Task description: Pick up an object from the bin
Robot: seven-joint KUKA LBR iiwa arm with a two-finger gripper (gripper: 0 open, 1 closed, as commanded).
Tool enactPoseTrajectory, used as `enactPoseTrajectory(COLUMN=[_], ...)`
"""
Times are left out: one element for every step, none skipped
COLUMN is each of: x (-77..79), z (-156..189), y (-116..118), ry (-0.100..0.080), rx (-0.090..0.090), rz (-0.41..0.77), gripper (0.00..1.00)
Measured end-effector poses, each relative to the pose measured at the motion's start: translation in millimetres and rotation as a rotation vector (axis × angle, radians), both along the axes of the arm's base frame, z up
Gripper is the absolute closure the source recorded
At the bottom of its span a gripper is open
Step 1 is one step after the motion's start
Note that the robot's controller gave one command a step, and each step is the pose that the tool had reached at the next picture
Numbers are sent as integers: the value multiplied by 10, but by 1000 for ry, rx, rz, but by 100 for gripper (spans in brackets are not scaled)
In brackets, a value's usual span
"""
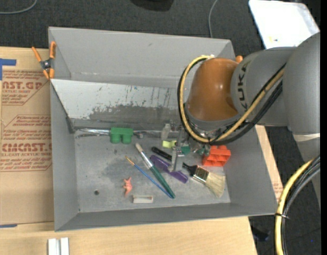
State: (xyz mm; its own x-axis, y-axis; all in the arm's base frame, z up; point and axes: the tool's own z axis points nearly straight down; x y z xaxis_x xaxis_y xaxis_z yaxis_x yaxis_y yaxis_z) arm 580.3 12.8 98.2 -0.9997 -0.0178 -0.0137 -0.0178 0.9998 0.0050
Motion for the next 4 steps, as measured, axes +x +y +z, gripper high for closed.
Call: enactPoseTrajectory(x=[106,-165,25,24], z=[167,-274,-235,-236], y=[66,-69,-2,-2], ry=[0,-2,-13,-12], rx=[4,0,3,3], rz=[-88,-58,-17,-17], gripper=[0,0,100,100])
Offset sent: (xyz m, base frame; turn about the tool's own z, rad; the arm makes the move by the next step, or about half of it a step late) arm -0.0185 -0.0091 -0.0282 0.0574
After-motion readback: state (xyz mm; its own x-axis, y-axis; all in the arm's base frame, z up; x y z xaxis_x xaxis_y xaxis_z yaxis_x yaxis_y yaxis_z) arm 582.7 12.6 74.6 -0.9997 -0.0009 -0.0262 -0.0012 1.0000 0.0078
